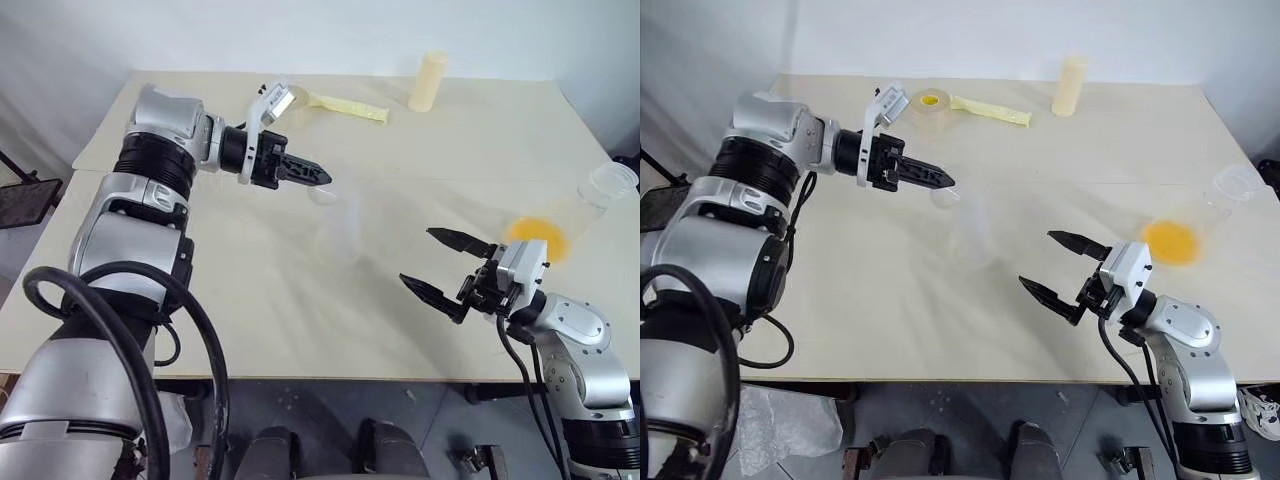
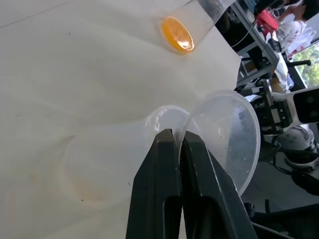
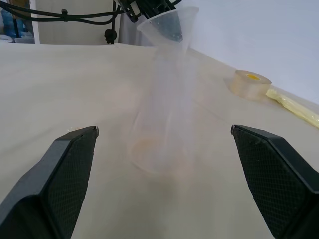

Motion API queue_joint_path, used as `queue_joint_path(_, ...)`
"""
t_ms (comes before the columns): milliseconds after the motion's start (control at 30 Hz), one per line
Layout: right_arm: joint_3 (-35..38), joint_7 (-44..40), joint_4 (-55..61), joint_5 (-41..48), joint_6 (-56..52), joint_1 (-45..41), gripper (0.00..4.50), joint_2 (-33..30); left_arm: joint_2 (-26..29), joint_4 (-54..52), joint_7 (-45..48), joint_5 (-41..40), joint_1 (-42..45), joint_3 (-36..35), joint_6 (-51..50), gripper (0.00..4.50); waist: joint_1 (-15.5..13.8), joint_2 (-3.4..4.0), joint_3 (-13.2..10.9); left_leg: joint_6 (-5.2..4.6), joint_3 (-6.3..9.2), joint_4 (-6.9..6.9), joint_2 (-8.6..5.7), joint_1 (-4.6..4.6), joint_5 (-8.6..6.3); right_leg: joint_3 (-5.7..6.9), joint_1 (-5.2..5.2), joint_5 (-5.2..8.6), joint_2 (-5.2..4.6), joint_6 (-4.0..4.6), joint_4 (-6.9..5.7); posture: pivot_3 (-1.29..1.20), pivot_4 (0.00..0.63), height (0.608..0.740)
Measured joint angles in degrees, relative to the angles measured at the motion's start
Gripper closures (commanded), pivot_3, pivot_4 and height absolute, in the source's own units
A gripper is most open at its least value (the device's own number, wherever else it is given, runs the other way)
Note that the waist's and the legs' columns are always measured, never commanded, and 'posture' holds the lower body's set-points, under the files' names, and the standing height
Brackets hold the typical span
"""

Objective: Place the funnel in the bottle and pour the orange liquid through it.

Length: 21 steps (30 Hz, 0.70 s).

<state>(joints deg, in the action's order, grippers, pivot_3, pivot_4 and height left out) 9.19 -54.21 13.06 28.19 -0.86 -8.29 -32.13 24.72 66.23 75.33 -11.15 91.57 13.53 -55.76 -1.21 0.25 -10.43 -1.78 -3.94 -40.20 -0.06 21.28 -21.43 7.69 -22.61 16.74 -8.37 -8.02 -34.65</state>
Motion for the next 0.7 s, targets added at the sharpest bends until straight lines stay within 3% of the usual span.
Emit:
queue_joint_path(67, 0.00, 0.04, 0.00, -0.14, 0.50, 0.26, 0.00, 0.13, -0.50, 1.29, -0.01, 1.15, 0.79, -0.13, 1.08, 4.46, -0.06, 0.00, 0.00, 0.00, 0.01, 0.00, 0.00, 0.00, 0.00, 0.00, 0.00, 0.00, 0.00, 0.00, 0.00, 0.00, 0.150, 0.740)
queue_joint_path(167, 0.00, 0.12, 0.00, -0.43, 0.87, 0.43, 0.00, 0.34, -1.23, 2.33, 0.53, 2.58, 1.27, -0.30, 2.05, 3.78, -0.07, 0.00, 0.00, -0.01, 0.01, -0.01, -0.01, 0.00, 0.00, 0.00, 0.00, 0.00, -0.02, 0.00, -0.03, 0.00, 0.150, 0.740)
queue_joint_path(567, 0.00, 0.48, 0.01, -1.20, 2.09, 1.11, 0.00, 0.92, -2.00, 4.44, -1.03, 3.85, 3.91, -5.89, 3.46, 0.02, 0.00, -0.01, 0.00, -0.01, 0.03, -0.02, -0.01, -0.02, 0.00, 0.01, 0.00, 0.00, -0.04, 0.00, -0.10, 0.00, 0.150, 0.740)
queue_joint_path(700, 0.00, 0.47, 0.00, -1.20, 2.11, 1.10, 0.00, 0.91, -1.76, 4.45, -2.36, 3.94, 3.91, -7.92, 4.84, 0.02, 0.03, -0.01, 0.00, -0.01, 0.03, -0.03, -0.01, -0.01, 0.00, 0.01, -0.01, 0.00, -0.04, 0.00, -0.11, 0.00, 0.150, 0.740)
